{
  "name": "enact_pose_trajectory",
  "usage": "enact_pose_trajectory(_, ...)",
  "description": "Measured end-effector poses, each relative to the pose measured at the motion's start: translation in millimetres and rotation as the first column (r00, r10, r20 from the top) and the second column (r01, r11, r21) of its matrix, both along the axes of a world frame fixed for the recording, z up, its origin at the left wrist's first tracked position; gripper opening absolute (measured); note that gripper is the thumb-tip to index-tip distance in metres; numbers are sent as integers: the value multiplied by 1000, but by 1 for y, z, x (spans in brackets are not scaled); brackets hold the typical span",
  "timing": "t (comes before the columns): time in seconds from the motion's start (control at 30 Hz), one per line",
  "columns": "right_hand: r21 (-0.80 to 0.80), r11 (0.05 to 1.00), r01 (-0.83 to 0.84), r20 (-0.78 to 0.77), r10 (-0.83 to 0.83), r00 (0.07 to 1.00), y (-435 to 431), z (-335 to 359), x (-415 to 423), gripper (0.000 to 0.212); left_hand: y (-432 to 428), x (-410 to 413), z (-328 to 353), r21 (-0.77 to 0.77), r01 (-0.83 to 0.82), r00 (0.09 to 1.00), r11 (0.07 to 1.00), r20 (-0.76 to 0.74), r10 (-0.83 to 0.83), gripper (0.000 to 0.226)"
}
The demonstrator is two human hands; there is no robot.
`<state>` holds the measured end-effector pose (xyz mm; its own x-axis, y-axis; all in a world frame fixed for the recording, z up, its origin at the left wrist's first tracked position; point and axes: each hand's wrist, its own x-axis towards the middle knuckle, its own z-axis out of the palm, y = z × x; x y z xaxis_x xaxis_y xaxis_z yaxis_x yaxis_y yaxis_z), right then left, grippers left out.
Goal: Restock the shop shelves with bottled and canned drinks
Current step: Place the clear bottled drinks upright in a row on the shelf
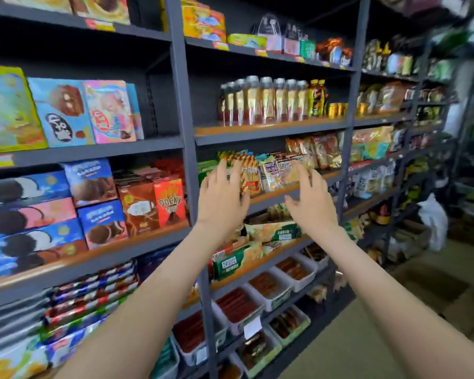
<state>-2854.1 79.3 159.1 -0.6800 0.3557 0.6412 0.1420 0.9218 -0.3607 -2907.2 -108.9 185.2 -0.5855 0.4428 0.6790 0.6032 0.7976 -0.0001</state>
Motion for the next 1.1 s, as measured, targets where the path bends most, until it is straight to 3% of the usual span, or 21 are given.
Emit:
enact_pose_trajectory(0.37, 99, 995, 8, -184, 11, 983, 156, 56, -206, 78, 149, -213, 63, 55, -84, 960, 995, -262, 95, 69)
enact_pose_trajectory(0.53, 172, 981, -96, -290, 143, 946, 188, 90, -282, 72, 203, -284, 84, 125, -96, 917, 988, -375, 136, 71)
enact_pose_trajectory(0.77, 283, 956, -72, -426, 193, 884, 243, 127, -349, 75, 287, -336, 115, 217, -68, 871, 974, -464, 164, 68)
enact_pose_trajectory(1.1, 305, 943, -136, -460, 271, 846, 303, 164, -414, 73, 347, -373, 146, 262, -159, 789, 952, -546, 282, 73)
